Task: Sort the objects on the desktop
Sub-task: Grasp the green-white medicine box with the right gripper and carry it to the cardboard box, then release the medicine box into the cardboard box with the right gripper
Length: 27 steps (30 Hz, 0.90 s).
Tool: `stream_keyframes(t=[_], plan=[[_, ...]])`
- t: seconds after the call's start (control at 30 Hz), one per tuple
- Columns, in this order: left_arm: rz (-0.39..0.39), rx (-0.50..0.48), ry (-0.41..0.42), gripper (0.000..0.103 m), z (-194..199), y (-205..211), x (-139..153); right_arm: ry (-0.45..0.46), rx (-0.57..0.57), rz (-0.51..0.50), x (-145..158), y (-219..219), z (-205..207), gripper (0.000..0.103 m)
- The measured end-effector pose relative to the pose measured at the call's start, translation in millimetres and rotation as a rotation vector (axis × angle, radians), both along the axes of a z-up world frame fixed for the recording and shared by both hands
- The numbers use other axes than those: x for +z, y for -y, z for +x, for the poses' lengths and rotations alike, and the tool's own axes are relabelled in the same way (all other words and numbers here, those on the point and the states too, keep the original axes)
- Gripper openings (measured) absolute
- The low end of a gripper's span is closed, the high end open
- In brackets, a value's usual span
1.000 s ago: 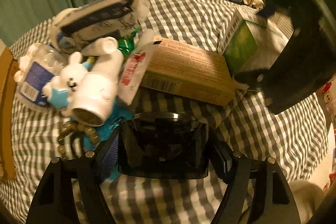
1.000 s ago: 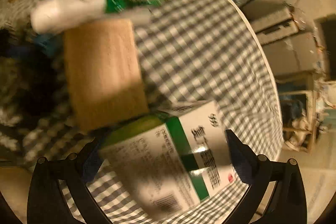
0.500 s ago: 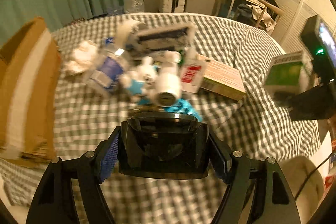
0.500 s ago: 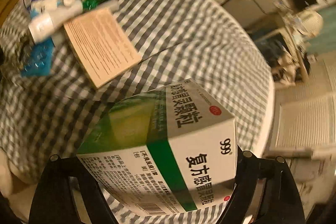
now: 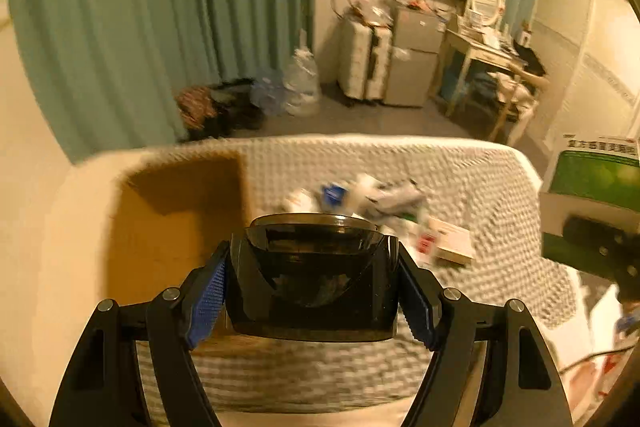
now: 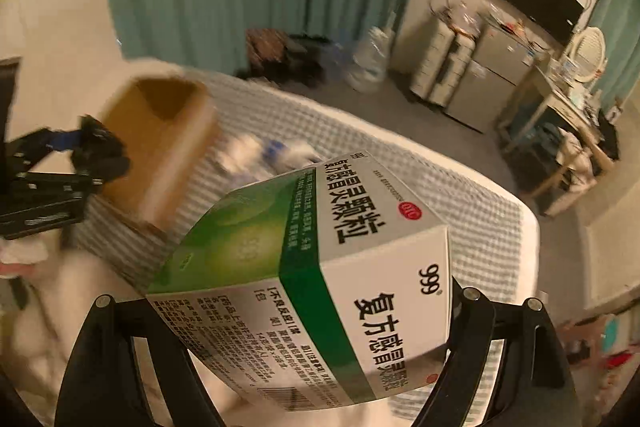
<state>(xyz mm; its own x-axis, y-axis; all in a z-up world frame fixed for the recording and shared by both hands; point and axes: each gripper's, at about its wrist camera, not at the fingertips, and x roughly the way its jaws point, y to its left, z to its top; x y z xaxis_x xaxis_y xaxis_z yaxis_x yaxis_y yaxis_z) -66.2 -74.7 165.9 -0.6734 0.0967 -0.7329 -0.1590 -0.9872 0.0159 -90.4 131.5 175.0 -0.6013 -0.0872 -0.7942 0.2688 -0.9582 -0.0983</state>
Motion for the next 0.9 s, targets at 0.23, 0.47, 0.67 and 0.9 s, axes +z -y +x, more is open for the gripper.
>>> stream_keyframes(t=[0.23,0.47,0.67,0.9], plan=[[-0.05,0.056,-0.081,0.077,8,80,5,-0.011,0.051,-0.162,9,104,-27,0.084],[0.014,0.105,0.023,0.077,-24,143,-73,0.161,0.054,-0.294,-62,191,-92,0.085],[-0.019,0.08,0.05,0.077,-42,159,-111,0.311,0.013,-0.316,-136,228,-141,0.085],[-0.014,0.065,0.088,0.103,-48,160,-133,0.341,-0.03,-0.366,-162,225,-161,0.087]])
